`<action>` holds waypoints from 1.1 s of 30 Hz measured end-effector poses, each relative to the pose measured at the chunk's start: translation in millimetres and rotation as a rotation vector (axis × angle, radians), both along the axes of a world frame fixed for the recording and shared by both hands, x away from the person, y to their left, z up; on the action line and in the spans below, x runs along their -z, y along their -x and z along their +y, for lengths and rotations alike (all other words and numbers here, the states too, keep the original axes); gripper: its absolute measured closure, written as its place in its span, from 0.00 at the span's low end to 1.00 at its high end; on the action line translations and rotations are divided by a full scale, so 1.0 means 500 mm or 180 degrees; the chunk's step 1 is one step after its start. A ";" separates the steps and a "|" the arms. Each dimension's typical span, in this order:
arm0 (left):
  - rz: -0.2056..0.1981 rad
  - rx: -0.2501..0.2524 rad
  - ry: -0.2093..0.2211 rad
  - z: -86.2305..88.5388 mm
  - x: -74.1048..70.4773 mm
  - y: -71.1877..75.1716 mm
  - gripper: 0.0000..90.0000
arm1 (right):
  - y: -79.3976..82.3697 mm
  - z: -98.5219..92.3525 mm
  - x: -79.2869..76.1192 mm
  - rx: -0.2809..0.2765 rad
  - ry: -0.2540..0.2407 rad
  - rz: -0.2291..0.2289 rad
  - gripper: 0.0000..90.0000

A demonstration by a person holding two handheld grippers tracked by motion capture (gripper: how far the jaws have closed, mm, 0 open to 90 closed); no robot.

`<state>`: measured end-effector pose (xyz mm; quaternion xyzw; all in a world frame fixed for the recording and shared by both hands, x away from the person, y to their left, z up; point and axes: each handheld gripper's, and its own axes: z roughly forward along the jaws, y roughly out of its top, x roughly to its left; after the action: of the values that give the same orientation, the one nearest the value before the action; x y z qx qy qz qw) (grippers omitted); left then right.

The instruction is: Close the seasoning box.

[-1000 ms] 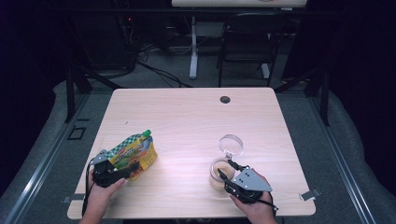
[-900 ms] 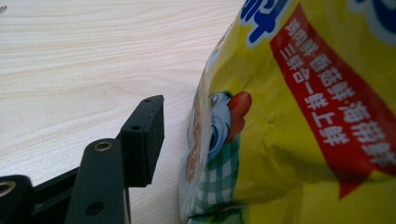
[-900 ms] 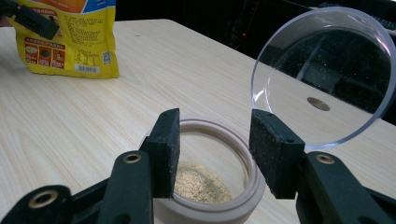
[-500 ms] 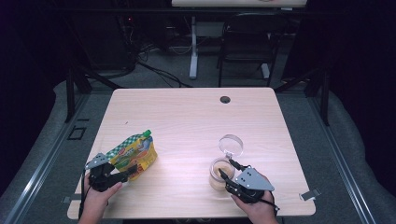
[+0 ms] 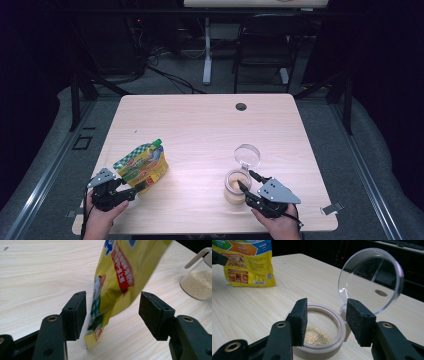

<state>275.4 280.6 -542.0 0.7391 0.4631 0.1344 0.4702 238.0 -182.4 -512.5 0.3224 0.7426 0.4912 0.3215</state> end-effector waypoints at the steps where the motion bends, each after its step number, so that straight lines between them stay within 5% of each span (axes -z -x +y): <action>1: -0.0023 -0.0013 -0.0026 0.001 0.000 0.003 0.44 | 0.000 -0.002 -0.001 0.0011 -0.0014 0.0003 0.58; 15: -0.0022 -0.0010 -0.0087 0.002 -0.004 0.013 0.44 | -0.003 -0.034 -0.018 0.0132 -0.0046 0.0132 0.58; 21: -0.0042 -0.0014 -0.0118 0.001 -0.004 0.012 0.44 | -0.001 -0.053 -0.041 0.0331 0.0027 -0.0023 0.56; 26: -0.0028 -0.0019 -0.0111 0.001 -0.001 0.010 0.44 | -0.041 -0.084 -0.048 0.0599 -0.0241 0.0046 0.45; 33: -0.0028 -0.0014 -0.0118 0.002 0.001 0.007 0.44 | -0.098 -0.070 -0.032 0.0417 -0.0176 0.0265 0.45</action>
<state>271.7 281.7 -542.4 0.7462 0.4601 0.1472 0.4581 287.1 -217.2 -496.5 0.3992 0.7187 0.4757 0.3128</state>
